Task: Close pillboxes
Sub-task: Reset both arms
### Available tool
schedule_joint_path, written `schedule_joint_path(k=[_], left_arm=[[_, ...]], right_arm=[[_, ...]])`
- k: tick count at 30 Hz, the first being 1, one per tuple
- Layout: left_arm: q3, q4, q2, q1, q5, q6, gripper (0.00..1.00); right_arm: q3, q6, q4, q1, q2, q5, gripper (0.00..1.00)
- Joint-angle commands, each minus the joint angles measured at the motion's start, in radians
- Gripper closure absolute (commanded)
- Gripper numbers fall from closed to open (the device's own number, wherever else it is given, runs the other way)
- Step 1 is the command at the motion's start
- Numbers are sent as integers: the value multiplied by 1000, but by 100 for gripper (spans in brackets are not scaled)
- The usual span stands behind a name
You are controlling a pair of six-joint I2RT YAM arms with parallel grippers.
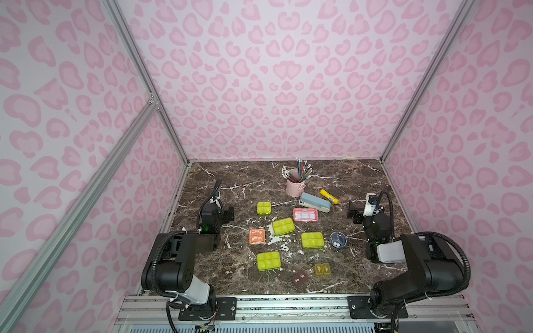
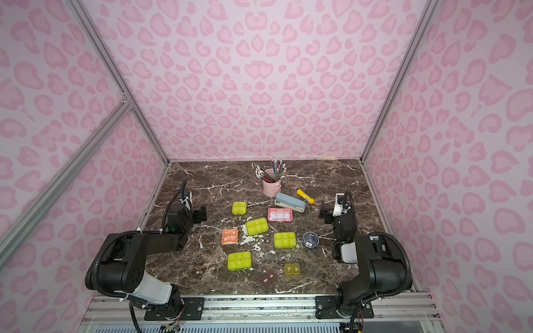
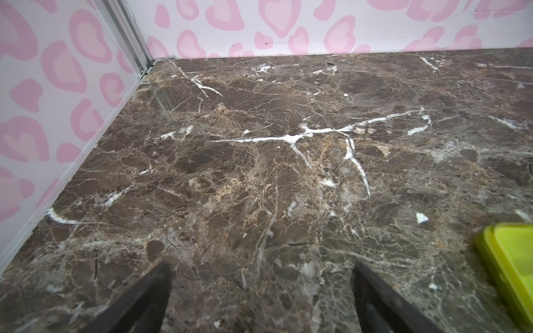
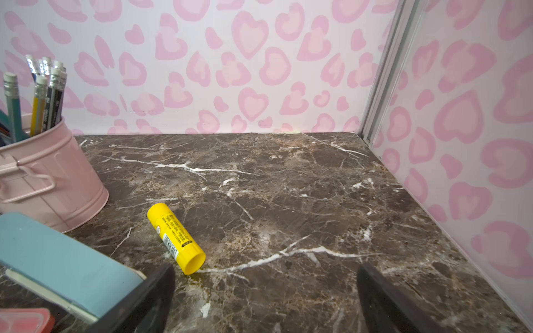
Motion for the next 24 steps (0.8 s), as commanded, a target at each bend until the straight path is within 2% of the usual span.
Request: schedule_joint_path(k=[1, 5, 9, 11, 24], left_arm=[[8, 39, 2, 0, -3, 8, 2], [8, 39, 3, 0, -3, 8, 2], [8, 40, 3, 1, -4, 7, 2], [8, 38, 3, 0, -3, 7, 2], [8, 40, 2, 0, -4, 8, 2]], right_arm=[[-10, 12, 58, -2, 1, 16, 1], [0, -11, -21, 2, -71, -16, 1], [10, -1, 35, 2, 12, -4, 1], [2, 18, 29, -3, 2, 33, 1], [4, 7, 28, 14, 5, 61, 1]])
